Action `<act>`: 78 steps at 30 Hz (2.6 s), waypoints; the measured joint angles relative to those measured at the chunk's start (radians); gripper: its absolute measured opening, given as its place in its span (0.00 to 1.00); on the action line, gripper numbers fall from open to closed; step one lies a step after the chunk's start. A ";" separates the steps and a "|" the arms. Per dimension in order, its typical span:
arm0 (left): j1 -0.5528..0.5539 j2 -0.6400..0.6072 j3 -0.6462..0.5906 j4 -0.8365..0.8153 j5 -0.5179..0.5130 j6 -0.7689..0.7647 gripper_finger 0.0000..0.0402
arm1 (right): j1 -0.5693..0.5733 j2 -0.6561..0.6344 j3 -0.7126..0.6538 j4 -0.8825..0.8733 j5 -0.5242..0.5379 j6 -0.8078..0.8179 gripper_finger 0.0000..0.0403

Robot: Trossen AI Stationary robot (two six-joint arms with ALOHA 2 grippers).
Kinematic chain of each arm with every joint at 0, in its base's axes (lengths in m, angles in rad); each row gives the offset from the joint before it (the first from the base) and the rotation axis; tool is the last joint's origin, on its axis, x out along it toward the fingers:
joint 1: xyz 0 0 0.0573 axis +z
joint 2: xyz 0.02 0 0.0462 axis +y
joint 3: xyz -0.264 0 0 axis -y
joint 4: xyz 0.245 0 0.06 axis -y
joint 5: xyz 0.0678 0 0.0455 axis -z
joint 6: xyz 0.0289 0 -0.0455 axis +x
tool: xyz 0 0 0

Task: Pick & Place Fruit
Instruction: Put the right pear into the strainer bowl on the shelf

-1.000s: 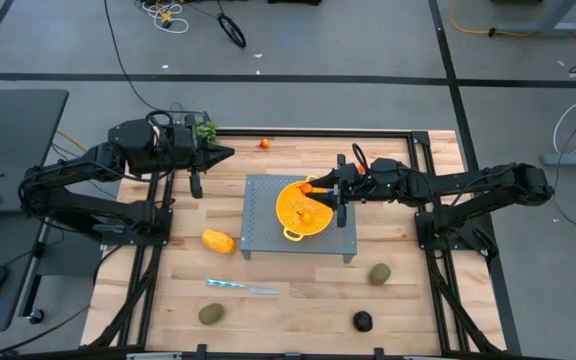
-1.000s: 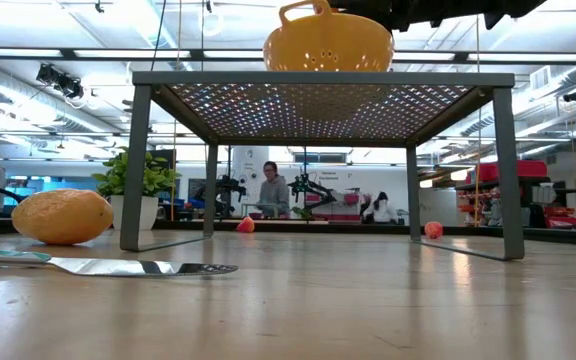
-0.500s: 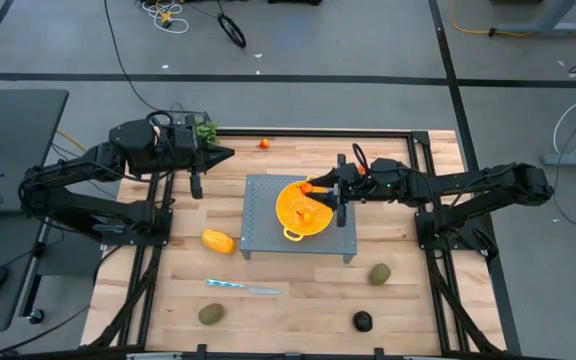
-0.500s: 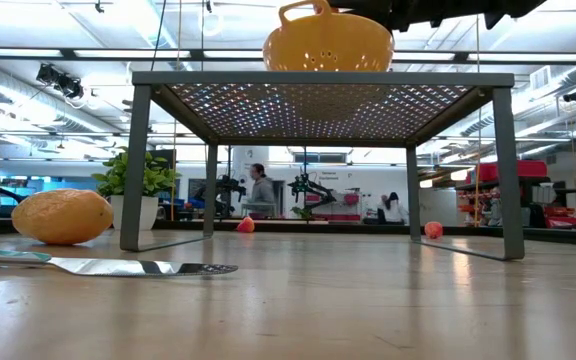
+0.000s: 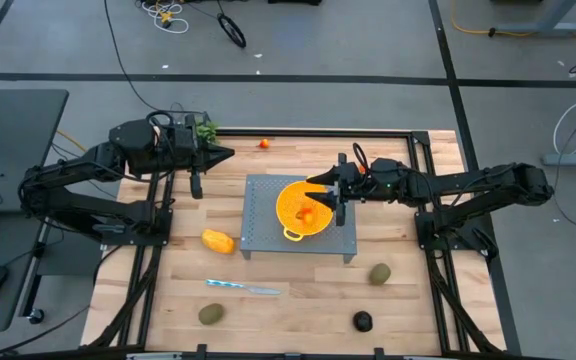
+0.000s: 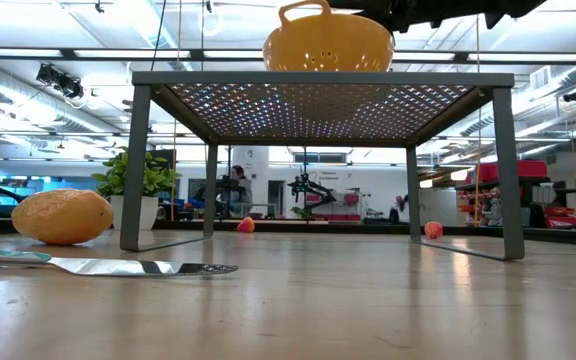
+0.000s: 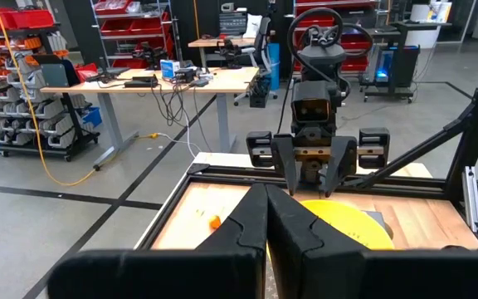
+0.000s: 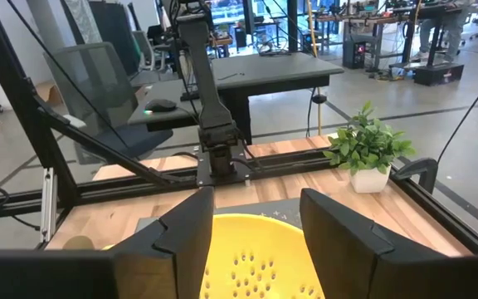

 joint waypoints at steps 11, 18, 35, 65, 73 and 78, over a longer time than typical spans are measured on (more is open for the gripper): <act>0.000 0.000 0.000 -0.001 0.000 -0.003 0.01 | -0.002 -0.028 0.000 0.025 0.000 0.000 0.47; 0.000 0.000 0.000 -0.001 0.002 -0.003 0.01 | -0.002 -0.096 0.000 -0.008 0.073 -0.001 0.47; 0.000 0.000 0.000 -0.002 0.005 0.000 0.01 | -0.002 -0.217 0.000 -0.149 0.141 -0.053 0.40; 0.000 0.000 0.000 -0.002 0.004 0.000 0.01 | -0.002 -0.216 0.000 -0.167 0.126 -0.053 0.14; 0.000 0.000 0.000 -0.002 0.004 0.000 0.01 | -0.010 -0.216 0.000 -0.167 0.130 -0.070 0.08; 0.000 0.000 0.000 -0.002 0.004 0.000 0.01 | -0.060 -0.216 0.000 -0.167 0.117 -0.063 0.03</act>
